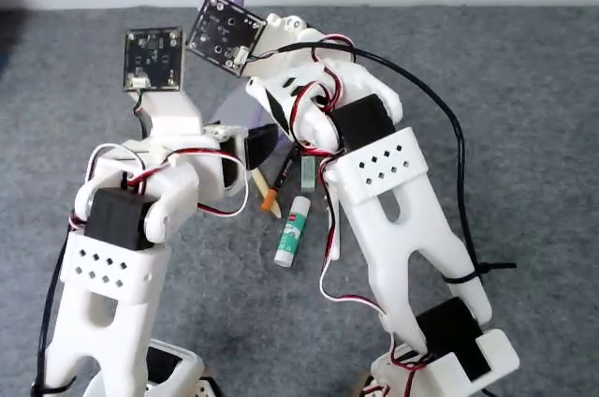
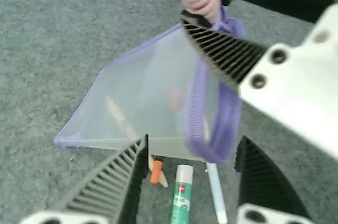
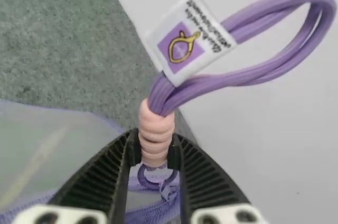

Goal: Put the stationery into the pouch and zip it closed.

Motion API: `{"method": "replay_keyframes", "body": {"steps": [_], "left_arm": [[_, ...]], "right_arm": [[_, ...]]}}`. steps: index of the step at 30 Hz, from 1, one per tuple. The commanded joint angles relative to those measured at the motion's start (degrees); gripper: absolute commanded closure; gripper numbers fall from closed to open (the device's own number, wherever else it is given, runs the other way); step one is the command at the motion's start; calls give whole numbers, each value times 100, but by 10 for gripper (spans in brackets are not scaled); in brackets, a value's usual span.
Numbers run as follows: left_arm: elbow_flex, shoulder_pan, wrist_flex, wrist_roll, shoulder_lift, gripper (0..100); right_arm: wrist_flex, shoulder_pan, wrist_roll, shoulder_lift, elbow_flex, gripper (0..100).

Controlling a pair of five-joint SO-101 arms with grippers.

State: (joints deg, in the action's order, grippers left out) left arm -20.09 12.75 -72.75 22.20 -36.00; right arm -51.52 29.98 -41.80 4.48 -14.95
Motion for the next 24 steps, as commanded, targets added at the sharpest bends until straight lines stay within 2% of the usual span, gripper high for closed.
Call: {"method": "replay_keyframes", "body": {"steps": [1,6,15,24], "left_arm": [[-338,-185,281,9,-70,739],[-567,-712,457,9,-105,739],[-330,-774,448,9,-105,742],[-251,-782,492,-35,-105,976]], "right_arm": [[4,-4,79,347,-308,989],[-22,-31,79,365,-308,989],[-40,-13,79,505,-299,989],[-400,-31,88,593,-308,983]]}}
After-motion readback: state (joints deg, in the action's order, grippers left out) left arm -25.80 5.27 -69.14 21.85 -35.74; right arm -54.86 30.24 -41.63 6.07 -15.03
